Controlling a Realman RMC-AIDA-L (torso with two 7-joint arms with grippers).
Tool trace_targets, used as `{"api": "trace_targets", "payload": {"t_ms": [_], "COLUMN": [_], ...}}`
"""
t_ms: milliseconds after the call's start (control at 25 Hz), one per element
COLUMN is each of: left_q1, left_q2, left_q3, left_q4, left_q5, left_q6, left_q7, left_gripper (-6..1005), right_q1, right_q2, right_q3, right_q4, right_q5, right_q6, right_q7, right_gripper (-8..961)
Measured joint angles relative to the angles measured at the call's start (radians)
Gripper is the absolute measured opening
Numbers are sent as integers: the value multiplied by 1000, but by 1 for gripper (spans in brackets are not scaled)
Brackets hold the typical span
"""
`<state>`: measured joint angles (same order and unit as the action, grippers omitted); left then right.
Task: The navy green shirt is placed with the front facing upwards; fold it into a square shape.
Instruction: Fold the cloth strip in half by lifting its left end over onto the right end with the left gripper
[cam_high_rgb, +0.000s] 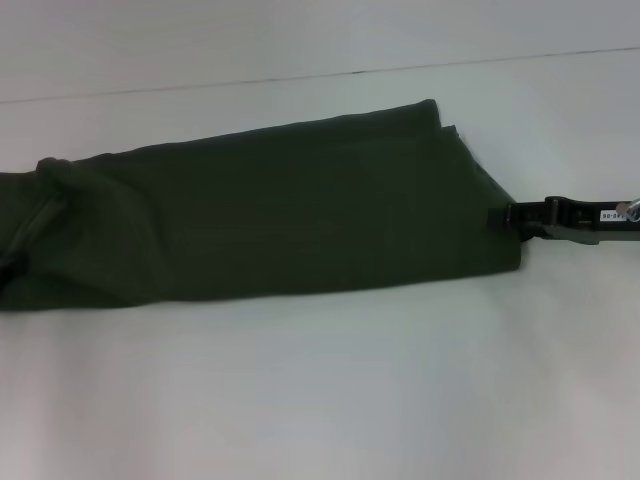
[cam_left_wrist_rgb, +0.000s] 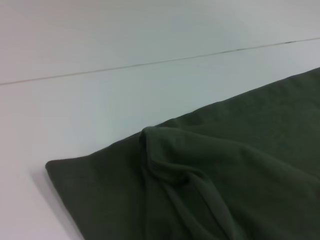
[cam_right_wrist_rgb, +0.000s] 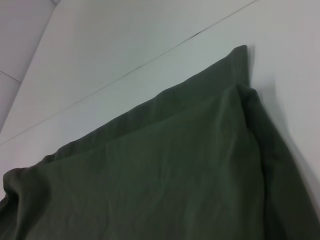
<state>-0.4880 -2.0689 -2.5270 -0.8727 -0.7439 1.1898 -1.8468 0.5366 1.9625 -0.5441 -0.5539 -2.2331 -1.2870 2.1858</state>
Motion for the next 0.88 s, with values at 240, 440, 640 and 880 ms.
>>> {"api": "trace_targets", "payload": {"t_ms": [240, 440, 640, 880], "left_q1": [-3, -3, -4, -1], "left_q2": [4, 6, 6, 7], "left_q3": [-2, -2, -3, -2], "left_q4": [11, 12, 12, 12], "left_q5": [0, 0, 0, 0], "left_q6": [-1, -1, -2, -15], "left_q7": [2, 3, 3, 3], "left_gripper": [49, 49, 49, 49], "right_q1": [19, 41, 41, 27], "right_q2": [7, 7, 7, 5], "right_q3": [-3, -31, -37, -13], "right_q4": [15, 56, 59, 54], "right_q5": [0, 0, 6, 7], "right_q6": [36, 84, 84, 88], "right_q7": [7, 2, 1, 1], "right_gripper": [489, 292, 118, 57]}}
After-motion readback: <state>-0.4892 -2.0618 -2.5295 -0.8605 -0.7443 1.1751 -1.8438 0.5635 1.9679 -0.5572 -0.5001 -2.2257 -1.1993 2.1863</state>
